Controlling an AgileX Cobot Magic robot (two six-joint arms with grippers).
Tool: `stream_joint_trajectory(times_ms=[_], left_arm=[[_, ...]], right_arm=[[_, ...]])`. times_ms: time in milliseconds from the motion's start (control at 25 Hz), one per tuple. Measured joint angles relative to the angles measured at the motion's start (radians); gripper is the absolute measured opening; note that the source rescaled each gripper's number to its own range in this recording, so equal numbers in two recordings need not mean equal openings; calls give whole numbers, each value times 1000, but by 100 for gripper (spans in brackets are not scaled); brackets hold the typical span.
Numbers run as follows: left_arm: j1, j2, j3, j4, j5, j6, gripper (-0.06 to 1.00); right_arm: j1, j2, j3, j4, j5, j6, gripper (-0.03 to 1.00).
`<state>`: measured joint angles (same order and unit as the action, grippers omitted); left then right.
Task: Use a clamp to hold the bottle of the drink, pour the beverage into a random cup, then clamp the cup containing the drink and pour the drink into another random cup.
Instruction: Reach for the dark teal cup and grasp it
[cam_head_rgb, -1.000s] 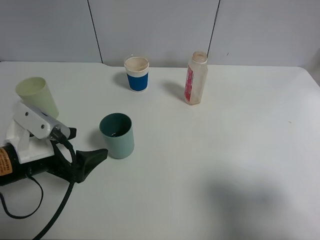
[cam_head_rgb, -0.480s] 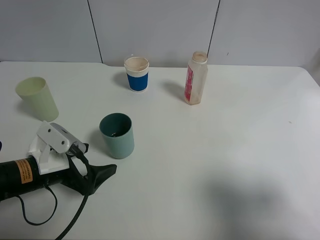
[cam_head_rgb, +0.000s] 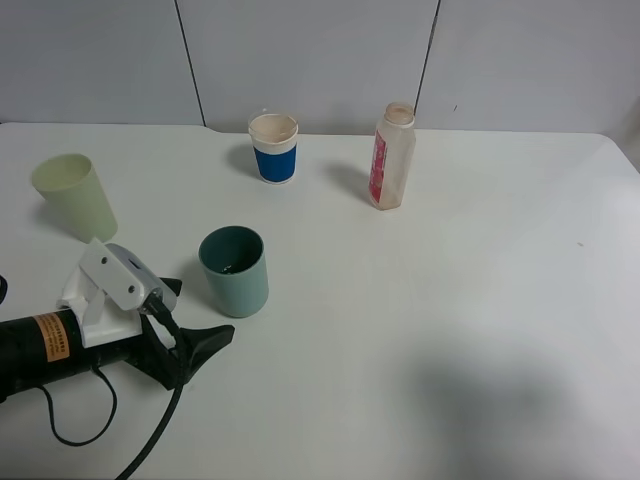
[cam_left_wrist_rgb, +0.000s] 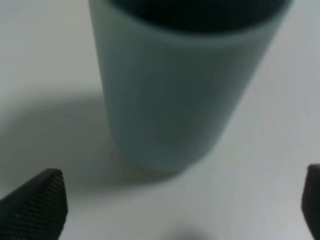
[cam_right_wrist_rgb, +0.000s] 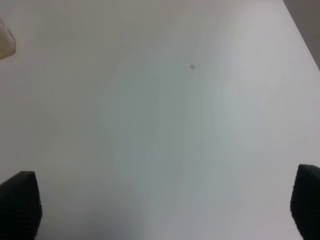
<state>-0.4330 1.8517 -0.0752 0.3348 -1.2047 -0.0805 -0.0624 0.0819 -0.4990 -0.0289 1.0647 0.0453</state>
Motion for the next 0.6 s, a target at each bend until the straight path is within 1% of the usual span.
stream_joint_trajectory(times_ms=[160,320,400,600], left_arm=[[0,1,-50,0,0,0,81],[0,3,-75,2,0,0,96],[0,3,-76,3,0,0,99],[0,10,-76,7,0,0,99]], right_arm=[[0,0,0,0,0,0,100],[0,0,0,0,0,0,100],[0,0,0,0,0,0,100],[0,0,0,0,0,0,100]])
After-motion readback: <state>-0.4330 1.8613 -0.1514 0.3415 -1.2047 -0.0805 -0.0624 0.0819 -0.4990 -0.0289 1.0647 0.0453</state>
